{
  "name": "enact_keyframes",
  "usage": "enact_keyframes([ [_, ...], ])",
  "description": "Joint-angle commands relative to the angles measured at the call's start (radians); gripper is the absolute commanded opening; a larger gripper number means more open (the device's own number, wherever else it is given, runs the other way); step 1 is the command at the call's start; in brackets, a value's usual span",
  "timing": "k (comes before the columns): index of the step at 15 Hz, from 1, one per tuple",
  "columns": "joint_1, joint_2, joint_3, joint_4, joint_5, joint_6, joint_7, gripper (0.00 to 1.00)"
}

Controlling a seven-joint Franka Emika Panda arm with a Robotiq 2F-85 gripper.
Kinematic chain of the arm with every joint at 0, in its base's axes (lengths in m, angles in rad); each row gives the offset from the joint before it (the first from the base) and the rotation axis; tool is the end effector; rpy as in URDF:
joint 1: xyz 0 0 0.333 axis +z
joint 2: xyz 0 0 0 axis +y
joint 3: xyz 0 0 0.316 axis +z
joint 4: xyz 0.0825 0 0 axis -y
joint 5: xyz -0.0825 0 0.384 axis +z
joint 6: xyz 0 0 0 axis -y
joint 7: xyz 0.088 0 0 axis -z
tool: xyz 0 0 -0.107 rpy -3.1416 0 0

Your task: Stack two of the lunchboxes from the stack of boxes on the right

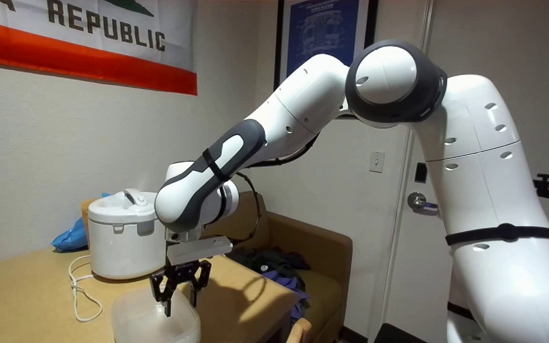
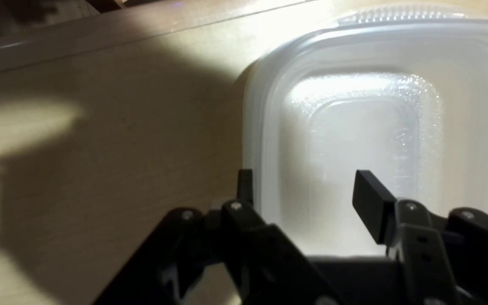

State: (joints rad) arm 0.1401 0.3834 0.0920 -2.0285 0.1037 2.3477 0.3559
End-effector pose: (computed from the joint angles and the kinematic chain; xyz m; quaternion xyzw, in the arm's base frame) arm 0.5774 0.1368 0.2526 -0.9929 0.1019 0.0458 0.0416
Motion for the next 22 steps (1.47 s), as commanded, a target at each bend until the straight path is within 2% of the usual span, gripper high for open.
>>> enact_keyframes([
  [1,-0.001,-0.018,-0.012,-0.036,0.022,0.035,-0.009,0.34],
  [5,0.003,-0.019,-0.02,-0.046,0.02,0.051,0.003,0.02],
  [6,0.004,-0.02,-0.021,-0.048,0.018,0.053,0.004,0.0],
  [11,0.008,-0.045,-0.026,-0.05,0.003,0.045,0.01,0.03],
  [22,0.022,-0.246,-0.018,-0.032,-0.135,-0.091,0.011,0.03],
])
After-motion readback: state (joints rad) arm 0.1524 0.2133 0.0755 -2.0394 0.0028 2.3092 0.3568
